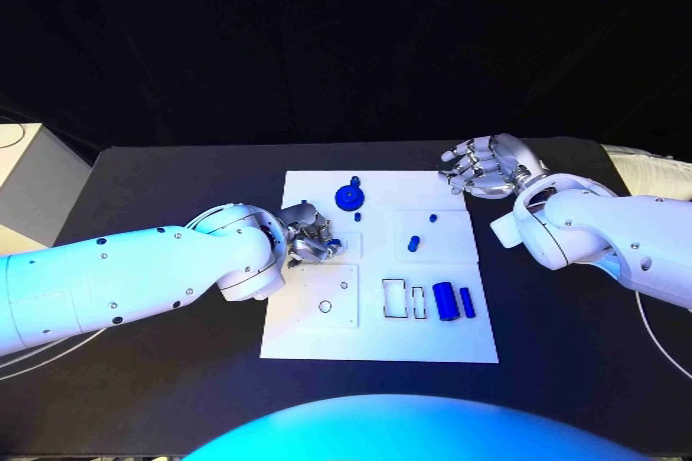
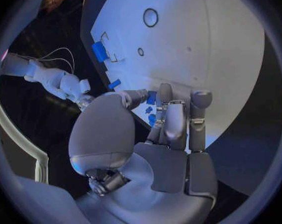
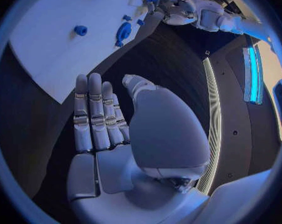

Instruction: Assemble the parts on the task board

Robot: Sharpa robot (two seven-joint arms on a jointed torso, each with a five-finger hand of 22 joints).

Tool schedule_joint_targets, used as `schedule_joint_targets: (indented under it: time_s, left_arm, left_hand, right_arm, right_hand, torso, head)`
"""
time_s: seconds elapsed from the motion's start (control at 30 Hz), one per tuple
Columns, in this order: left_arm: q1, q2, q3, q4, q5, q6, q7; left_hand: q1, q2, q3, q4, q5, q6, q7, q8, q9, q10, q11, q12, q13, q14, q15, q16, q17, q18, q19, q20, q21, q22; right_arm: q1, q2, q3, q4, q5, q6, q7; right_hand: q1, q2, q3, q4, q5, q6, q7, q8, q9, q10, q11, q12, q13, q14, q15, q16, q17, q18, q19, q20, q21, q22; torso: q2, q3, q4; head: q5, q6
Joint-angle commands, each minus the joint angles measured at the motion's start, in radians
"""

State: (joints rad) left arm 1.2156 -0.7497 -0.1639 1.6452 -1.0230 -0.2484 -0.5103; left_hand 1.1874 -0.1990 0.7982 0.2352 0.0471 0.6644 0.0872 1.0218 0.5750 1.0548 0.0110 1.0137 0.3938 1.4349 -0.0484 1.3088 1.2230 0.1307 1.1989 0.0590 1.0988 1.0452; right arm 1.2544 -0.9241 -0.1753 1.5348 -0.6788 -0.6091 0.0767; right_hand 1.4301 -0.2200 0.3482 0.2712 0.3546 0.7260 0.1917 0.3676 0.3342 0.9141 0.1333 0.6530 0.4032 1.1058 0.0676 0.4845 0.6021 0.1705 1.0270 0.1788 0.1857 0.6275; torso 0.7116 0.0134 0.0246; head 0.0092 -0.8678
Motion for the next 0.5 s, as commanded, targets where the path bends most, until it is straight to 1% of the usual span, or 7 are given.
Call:
schedule_joint_targets:
  time_s: [0.03, 0.1, 0.23, 0.37, 0.43, 0.47, 0.5]
  left_arm:
    - [-0.001, -0.002, 0.015, 0.002, 0.105, 0.006, 0.020]
    - [0.000, -0.004, 0.028, 0.001, 0.132, 0.014, 0.021]
    - [0.004, -0.009, 0.052, -0.001, 0.173, 0.042, 0.022]
    - [0.013, -0.015, 0.068, -0.004, 0.197, 0.079, 0.021]
    - [0.019, -0.017, 0.073, -0.009, 0.208, 0.109, 0.019]
    - [0.022, -0.017, 0.075, -0.014, 0.215, 0.127, 0.018]
    - [0.026, -0.017, 0.077, -0.019, 0.222, 0.144, 0.017]
  left_hand:
    - [-0.003, 0.013, 0.184, -0.174, 0.003, 0.006, -0.003, 0.007, 0.003, 0.008, -0.002, 0.002, -0.002, -0.004, -0.002, -0.005, -0.003, 0.006, -0.012, -0.001, -0.002, -0.002]
    - [-0.007, 0.020, 0.191, -0.181, 0.003, 0.007, -0.002, 0.009, 0.001, 0.009, -0.002, 0.003, -0.003, -0.006, -0.002, -0.008, -0.007, 0.006, -0.013, -0.001, 0.000, 0.000]
    - [-0.027, 0.031, 0.205, -0.207, 0.003, 0.007, -0.002, 0.012, -0.004, 0.004, -0.001, 0.006, -0.002, -0.014, -0.002, -0.018, -0.018, 0.006, -0.017, 0.000, 0.007, 0.007]
    - [-0.045, 0.041, 0.210, -0.220, 0.002, 0.005, -0.001, 0.013, -0.008, -0.003, 0.000, 0.008, -0.001, -0.025, 0.000, -0.031, -0.033, 0.008, -0.030, 0.001, 0.002, 0.001]
    - [-0.062, 0.057, 0.210, -0.227, 0.002, -0.002, 0.000, 0.013, -0.011, -0.012, 0.002, 0.011, -0.001, -0.038, 0.002, -0.045, -0.049, 0.012, -0.047, 0.003, -0.009, -0.009]
    - [-0.077, 0.072, 0.210, -0.227, 0.002, -0.011, 0.002, 0.012, -0.013, -0.023, 0.004, 0.011, 0.000, 0.010, 0.003, 0.037, 0.047, 0.014, -0.061, 0.004, -0.019, -0.018]
    - [-0.084, 0.084, 0.212, -0.228, 0.002, -0.014, 0.003, 0.012, -0.015, -0.028, 0.005, 0.012, 0.000, 0.006, 0.005, 0.035, 0.040, 0.016, -0.069, 0.005, -0.025, -0.023]
  right_arm:
    - [-0.001, 0.001, 0.000, -0.001, 0.000, 0.017, -0.001]
    - [-0.002, 0.002, 0.000, -0.002, 0.000, 0.018, -0.001]
    - [-0.003, 0.002, 0.000, -0.003, 0.000, 0.019, -0.002]
    - [-0.003, 0.003, 0.000, -0.003, 0.000, 0.020, -0.002]
    - [-0.004, 0.003, 0.000, -0.004, 0.000, 0.020, -0.002]
    - [-0.004, 0.003, 0.000, -0.004, 0.000, 0.021, -0.002]
    - [-0.004, 0.003, 0.000, -0.004, 0.000, 0.021, -0.002]
  right_hand:
    - [-0.005, -0.009, 0.006, -0.002, 0.004, -0.007, 0.024, 0.006, -0.002, -0.003, 0.004, -0.005, -0.002, 0.001, 0.006, -0.004, -0.001, 0.009, 0.005, 0.003, -0.005, -0.001]
    - [-0.006, -0.009, 0.007, -0.003, 0.006, -0.008, 0.025, 0.006, -0.002, -0.003, 0.004, -0.005, -0.003, 0.001, 0.007, -0.005, -0.001, 0.009, 0.004, 0.003, -0.006, -0.002]
    - [-0.006, -0.009, 0.009, -0.003, 0.009, -0.008, 0.025, 0.007, -0.002, -0.004, 0.005, -0.004, -0.004, 0.000, 0.007, -0.007, -0.001, 0.009, 0.004, 0.003, -0.007, -0.003]
    - [-0.007, -0.009, 0.010, -0.004, 0.011, -0.009, 0.025, 0.007, -0.002, -0.005, 0.005, -0.004, -0.006, -0.001, 0.008, -0.008, 0.000, 0.009, 0.003, 0.004, -0.008, -0.004]
    - [-0.007, -0.010, 0.011, -0.004, 0.012, -0.009, 0.026, 0.007, -0.002, -0.006, 0.005, -0.004, -0.007, -0.002, 0.008, -0.009, 0.000, 0.009, 0.003, 0.004, -0.008, -0.005]
    - [-0.007, -0.010, 0.011, -0.004, 0.012, -0.009, 0.026, 0.007, -0.002, -0.006, 0.005, -0.004, -0.007, -0.002, 0.008, -0.009, 0.000, 0.009, 0.003, 0.004, -0.008, -0.005]
    - [-0.007, -0.010, 0.011, -0.004, 0.013, -0.010, 0.026, 0.008, -0.002, -0.007, 0.005, -0.004, -0.008, -0.003, 0.008, -0.010, 0.000, 0.009, 0.002, 0.004, -0.009, -0.005]
  torso:
    - [0.000, 0.0003, -0.0003]
    - [0.000, 0.0003, -0.0002]
    - [-0.001, 0.0008, 0.0006]
    - [-0.001, 0.0012, 0.0008]
    - [-0.002, 0.0013, 0.0008]
    - [-0.002, 0.0012, 0.0009]
    - [-0.001, 0.0012, 0.0007]
  head:
    - [-0.001, 0.000]
    - [-0.001, 0.000]
    - [-0.001, 0.000]
    - [-0.001, 0.000]
    - [-0.002, 0.000]
    - [-0.002, 0.001]
    - [-0.002, 0.001]
